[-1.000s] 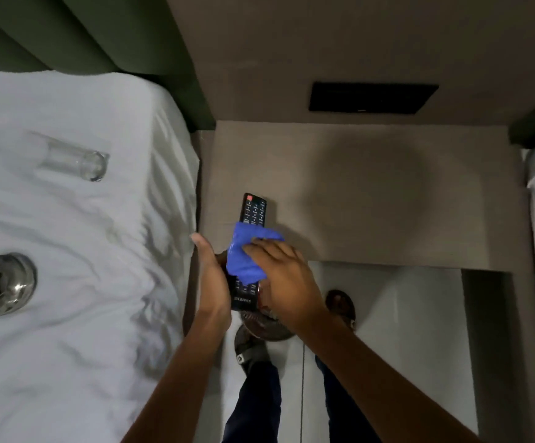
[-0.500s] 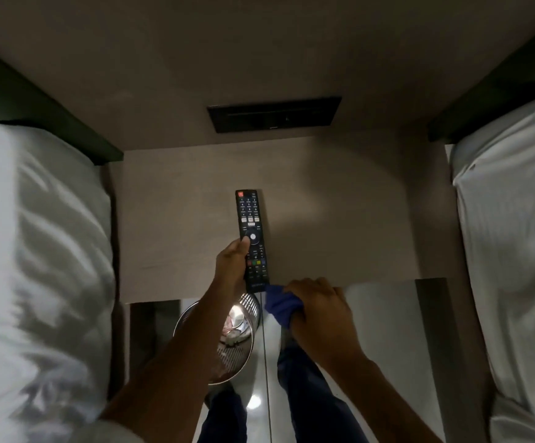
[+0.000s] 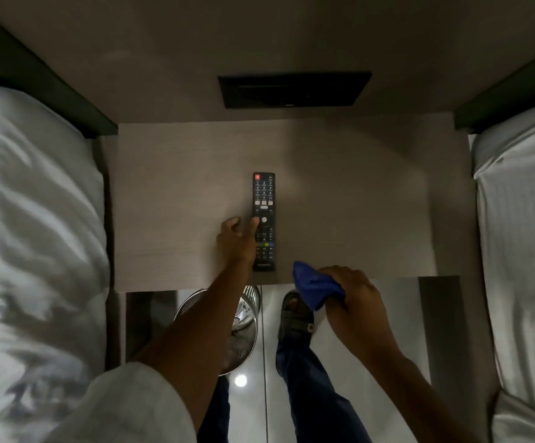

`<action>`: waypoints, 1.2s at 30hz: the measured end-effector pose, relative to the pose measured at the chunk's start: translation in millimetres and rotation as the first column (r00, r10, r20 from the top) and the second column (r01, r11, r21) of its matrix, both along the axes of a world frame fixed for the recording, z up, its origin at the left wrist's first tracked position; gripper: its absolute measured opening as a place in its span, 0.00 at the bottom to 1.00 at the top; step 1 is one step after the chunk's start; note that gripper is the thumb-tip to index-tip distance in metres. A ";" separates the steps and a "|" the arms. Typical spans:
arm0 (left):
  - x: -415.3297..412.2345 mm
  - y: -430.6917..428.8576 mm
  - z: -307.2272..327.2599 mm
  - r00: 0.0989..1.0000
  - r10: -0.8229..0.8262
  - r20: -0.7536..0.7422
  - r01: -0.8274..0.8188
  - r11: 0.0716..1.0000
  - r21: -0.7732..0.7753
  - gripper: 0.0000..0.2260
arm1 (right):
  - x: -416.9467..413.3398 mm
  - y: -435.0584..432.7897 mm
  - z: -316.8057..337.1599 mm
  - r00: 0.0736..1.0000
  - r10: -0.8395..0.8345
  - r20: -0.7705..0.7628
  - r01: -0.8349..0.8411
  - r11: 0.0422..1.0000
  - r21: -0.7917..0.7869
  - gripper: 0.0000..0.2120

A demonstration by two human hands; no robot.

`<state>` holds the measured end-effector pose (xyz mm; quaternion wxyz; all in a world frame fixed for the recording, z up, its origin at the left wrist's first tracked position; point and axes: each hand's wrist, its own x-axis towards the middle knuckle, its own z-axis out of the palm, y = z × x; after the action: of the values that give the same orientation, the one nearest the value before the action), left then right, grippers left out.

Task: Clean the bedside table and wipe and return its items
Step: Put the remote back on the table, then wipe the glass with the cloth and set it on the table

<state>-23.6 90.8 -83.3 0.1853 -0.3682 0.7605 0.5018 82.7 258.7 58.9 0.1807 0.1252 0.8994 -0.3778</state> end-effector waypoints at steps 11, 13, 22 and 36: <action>16.4 -228.1 159.3 0.828 -0.152 -0.540 0.092 0.986 -0.138 0.16 | -17.6 -171.0 33.8 0.990 -0.001 -0.144 -0.018 0.991 -0.135 0.17; 0.2 -307.7 199.8 0.769 -0.335 -0.545 0.119 0.912 -0.392 0.20 | -23.7 -210.0 41.7 0.980 0.022 -0.197 -0.053 0.987 -0.153 0.19; -58.8 -523.6 210.6 0.521 -0.744 0.418 0.692 0.082 -0.717 0.39 | -38.6 -324.5 54.9 0.929 0.108 -0.355 -0.194 0.957 -0.214 0.23; 53.4 -377.4 229.1 0.765 -0.624 -0.160 0.577 0.774 -0.261 0.25 | -42.7 -339.7 63.4 0.867 0.280 -0.412 -0.429 0.840 -0.331 0.23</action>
<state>29.8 -286.6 145.8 0.2073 -0.0580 0.9003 0.3784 40.0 -81.0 122.3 0.1089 -0.1561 0.8239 -0.5338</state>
